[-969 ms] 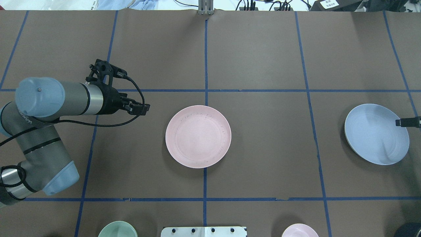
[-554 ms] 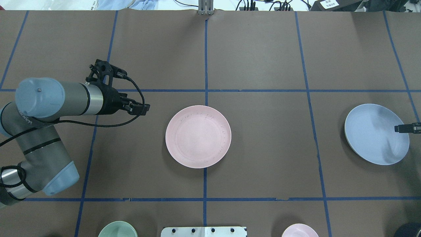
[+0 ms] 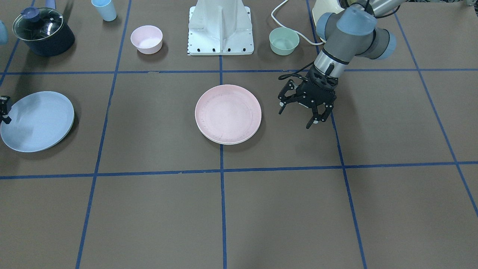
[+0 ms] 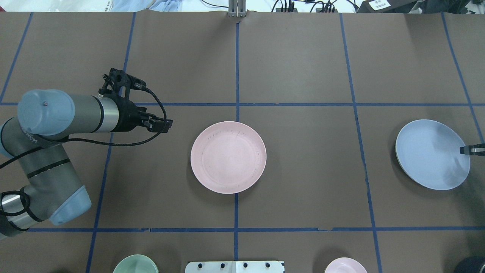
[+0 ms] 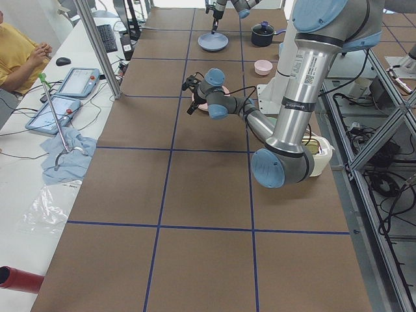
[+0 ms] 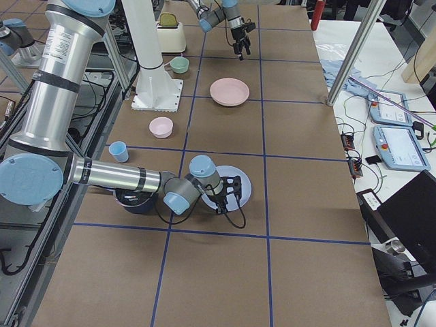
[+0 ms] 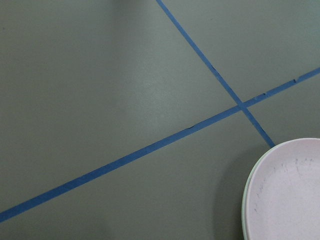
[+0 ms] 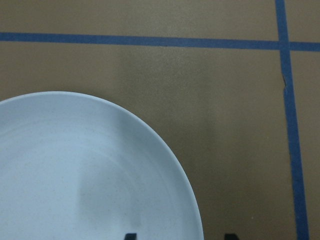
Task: Stack three plates with pink and blue
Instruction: 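Reach the right gripper to the light blue plate rim and grip it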
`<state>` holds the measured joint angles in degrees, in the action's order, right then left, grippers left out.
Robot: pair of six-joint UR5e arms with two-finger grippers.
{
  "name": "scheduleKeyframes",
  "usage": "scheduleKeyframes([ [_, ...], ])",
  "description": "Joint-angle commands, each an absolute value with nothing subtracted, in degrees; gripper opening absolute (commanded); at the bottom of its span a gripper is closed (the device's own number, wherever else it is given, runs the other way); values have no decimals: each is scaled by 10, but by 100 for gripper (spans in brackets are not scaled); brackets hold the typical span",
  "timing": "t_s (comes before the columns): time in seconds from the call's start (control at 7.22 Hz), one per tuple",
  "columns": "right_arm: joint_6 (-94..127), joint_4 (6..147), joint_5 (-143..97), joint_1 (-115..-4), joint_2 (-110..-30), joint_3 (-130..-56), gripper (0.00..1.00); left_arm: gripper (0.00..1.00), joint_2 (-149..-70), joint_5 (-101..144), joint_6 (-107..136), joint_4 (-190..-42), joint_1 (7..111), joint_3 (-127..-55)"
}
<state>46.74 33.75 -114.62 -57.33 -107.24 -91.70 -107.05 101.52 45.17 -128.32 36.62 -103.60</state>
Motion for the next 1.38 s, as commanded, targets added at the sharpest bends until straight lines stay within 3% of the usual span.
scheduleKeyframes([
  [0.0,466,337,-1146,-573,-1071,-911,21,100,-1071,1015,452,-1283,366,-1035],
  [0.55,463,338,-1146,-573,-1067,-910,30,100,-1071,1015,451,-1283,365,-1031],
  [1.25,467,338,-1145,-568,-1062,-904,28,100,-1071,1015,451,-1284,364,-1031],
])
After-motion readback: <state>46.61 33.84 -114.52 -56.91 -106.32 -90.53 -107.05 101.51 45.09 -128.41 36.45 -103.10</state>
